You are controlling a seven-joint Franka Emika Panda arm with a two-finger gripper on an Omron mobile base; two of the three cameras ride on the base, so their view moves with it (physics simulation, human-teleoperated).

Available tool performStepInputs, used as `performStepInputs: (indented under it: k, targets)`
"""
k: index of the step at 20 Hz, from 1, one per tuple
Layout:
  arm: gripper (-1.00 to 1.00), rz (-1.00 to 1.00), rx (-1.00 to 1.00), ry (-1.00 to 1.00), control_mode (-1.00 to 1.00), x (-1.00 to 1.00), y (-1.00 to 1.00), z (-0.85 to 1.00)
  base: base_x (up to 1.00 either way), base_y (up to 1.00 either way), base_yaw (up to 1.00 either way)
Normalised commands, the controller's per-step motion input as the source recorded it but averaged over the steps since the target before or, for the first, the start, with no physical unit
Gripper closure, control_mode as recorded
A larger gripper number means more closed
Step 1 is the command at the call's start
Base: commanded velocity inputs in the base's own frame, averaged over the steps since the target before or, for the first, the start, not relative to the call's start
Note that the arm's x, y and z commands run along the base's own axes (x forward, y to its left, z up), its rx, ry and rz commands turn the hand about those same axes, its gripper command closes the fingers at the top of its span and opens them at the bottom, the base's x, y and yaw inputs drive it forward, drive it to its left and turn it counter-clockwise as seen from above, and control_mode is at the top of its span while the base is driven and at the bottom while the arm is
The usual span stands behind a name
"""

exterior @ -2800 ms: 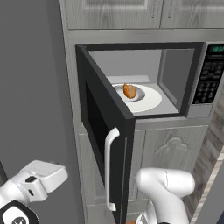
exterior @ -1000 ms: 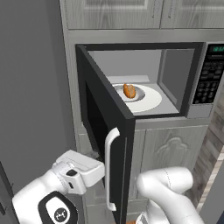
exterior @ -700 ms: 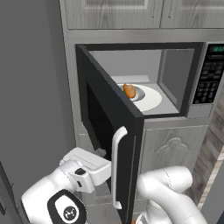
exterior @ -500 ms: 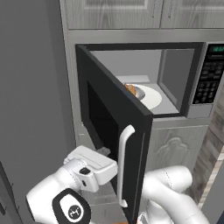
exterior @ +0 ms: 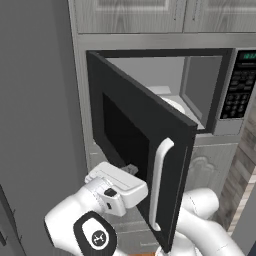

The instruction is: Pick the hotdog bun from the counter and place it in the microwave. Then turn on the microwave.

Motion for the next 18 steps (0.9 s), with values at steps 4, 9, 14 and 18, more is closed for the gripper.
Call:
performStepInputs:
  k: [4,9,14,18]
  targets:
    - [1.00,0.00,0.00,0.00,-1.00,0.00,-0.32,0.07,0.00,0.00,0.00]
    - [1.00,-0.01,0.00,0.00,-1.00,0.00,-0.36,0.09,0.00,0.00,0.00]
    - [1.00,-0.01,0.00,0.00,-1.00,0.00,-0.34,0.07,0.00,0.00,0.00]
    - [1.00,-0.01,0.00,0.00,-1.00,0.00,-0.32,0.03,0.00,0.00,0.00]
